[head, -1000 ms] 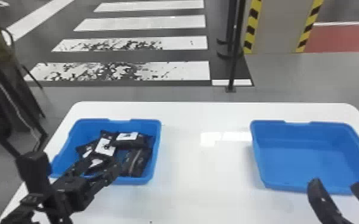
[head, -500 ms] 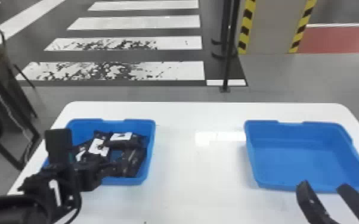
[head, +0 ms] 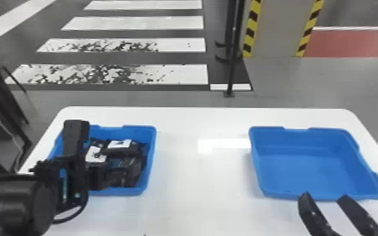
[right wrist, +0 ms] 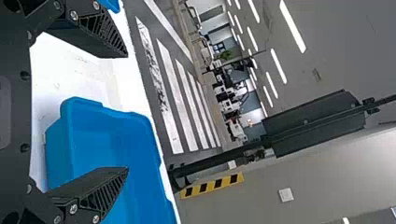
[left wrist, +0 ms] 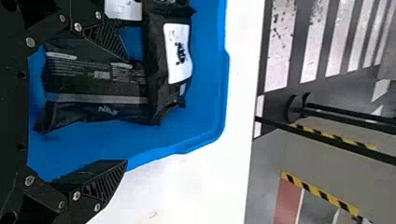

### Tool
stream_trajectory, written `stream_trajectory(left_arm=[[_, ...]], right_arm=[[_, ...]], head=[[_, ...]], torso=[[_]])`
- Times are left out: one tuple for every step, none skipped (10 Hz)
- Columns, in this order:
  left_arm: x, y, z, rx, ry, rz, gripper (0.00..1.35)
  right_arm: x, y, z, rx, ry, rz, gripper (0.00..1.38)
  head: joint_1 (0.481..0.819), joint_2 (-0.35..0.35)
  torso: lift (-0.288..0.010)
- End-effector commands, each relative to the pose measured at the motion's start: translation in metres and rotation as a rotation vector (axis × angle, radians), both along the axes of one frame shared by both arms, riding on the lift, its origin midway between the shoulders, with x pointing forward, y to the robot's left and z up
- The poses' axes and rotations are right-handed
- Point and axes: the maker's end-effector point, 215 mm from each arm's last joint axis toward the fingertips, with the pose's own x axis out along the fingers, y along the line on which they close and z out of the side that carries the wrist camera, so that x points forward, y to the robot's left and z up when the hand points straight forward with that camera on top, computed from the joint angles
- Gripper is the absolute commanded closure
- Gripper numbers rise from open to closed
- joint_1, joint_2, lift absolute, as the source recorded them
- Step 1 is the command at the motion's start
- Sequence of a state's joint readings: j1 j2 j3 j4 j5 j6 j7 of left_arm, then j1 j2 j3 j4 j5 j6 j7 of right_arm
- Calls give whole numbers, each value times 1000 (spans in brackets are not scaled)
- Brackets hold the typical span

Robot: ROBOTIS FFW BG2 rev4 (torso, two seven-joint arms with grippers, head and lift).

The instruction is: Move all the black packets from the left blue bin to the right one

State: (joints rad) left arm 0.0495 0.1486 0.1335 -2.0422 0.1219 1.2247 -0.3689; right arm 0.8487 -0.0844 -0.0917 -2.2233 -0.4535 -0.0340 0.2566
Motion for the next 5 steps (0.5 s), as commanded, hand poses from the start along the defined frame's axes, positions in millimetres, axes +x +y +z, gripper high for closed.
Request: stream_trajectory(left_arm=[[-16, 5, -9, 46, 62, 5, 289], [-18, 7, -10, 57, 66, 9, 289], [-16, 10, -8, 61, 63, 14, 289], [-12, 15, -8, 65, 62, 25, 289], [-9, 14, -11, 59, 70, 29, 289]], right_arm=[[0, 0, -1, 2, 3, 1, 167], [0, 1, -2, 2, 7, 5, 167], [-1, 2, -7, 5, 18, 8, 167], [-1, 3, -9, 6, 24, 13, 167], [1, 4, -8, 7, 20, 16, 167]], head=[[695, 27], [695, 29], [695, 35], [695, 41], [695, 49]], torso=[[-140], [-140], [-140], [-140], [-140]])
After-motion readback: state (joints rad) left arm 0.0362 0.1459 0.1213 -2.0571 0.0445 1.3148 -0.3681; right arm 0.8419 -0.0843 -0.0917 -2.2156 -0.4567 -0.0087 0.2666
